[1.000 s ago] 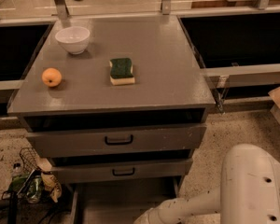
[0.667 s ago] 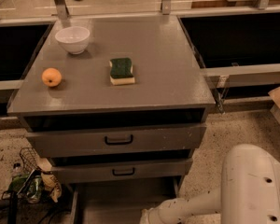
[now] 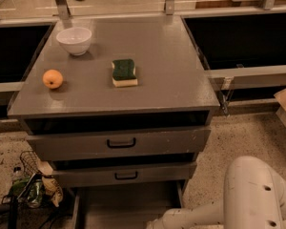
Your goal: Open bottom drawer
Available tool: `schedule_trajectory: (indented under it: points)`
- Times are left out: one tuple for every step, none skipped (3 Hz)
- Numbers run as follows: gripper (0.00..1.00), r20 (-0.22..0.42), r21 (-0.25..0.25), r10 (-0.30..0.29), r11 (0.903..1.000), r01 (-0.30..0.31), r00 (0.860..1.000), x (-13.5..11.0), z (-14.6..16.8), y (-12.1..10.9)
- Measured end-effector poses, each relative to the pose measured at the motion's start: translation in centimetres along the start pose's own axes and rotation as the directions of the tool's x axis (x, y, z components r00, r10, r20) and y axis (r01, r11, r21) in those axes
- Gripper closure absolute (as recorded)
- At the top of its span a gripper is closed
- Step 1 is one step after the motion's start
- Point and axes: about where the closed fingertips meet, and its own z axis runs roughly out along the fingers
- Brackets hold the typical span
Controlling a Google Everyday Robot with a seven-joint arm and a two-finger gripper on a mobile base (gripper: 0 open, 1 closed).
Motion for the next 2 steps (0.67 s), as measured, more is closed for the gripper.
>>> schedule_trajectory:
  points:
    - [0.0,-0.001,-0.002,0.001,1.0,-0.001,1.0,0.1,0.12,0.02]
    - [0.14,-0.001,-0.002,0.001,1.0,-0.001,1.0,0.1,0.12,0.02]
